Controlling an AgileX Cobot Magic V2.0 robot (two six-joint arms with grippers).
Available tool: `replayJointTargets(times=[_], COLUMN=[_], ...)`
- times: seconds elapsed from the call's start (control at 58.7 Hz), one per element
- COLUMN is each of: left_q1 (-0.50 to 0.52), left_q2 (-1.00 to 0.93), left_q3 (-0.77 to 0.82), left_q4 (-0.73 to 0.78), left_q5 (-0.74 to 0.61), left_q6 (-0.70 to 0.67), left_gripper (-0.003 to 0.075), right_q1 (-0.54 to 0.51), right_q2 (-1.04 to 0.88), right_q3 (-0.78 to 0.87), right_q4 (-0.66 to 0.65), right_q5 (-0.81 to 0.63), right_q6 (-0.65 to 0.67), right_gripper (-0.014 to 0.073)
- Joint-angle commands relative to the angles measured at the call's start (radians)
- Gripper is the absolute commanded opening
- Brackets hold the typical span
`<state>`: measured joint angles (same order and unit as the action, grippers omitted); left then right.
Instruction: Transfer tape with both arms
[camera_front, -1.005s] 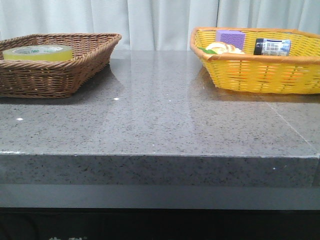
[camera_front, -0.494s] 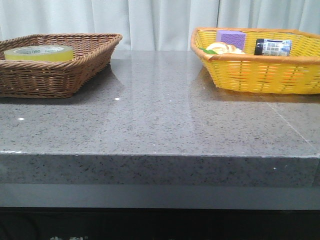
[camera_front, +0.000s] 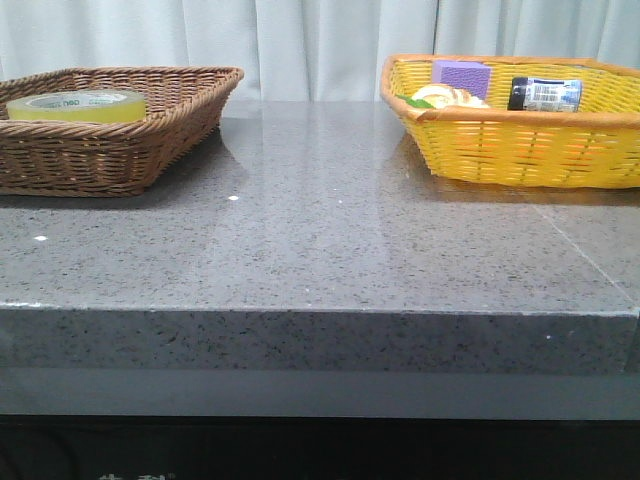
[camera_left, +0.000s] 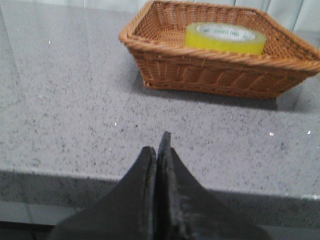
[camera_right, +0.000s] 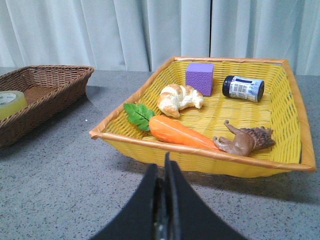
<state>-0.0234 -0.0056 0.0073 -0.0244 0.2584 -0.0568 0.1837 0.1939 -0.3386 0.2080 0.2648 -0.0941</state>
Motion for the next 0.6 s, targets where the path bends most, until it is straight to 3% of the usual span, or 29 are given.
replayJointTargets(times=[0.0, 0.051, 0.579], left_q1=[0.003, 0.003, 0.003], left_q2=[-0.019, -0.019, -0.019], left_q3=[0.019, 0.043, 0.041], left_q4=[-0.001, -0.001, -0.002], left_q5=[-0.148, -0.192, -0.163], left_q6=[-0.002, -0.002, -0.002], left_gripper=[-0.0020, -0.0020, -0.0020], right_q1=[-0.006, -0.006, -0.006], right_q2=[0.009, 0.009, 0.009], right_q3=[-0.027, -0.027, -0.027], right_q4=[-0.006, -0.006, -0.006], right_q5=[-0.084, -0.084, -0.084], right_q6=[-0.006, -0.006, -0.006], right_gripper=[-0.0069, -0.0069, -0.0069])
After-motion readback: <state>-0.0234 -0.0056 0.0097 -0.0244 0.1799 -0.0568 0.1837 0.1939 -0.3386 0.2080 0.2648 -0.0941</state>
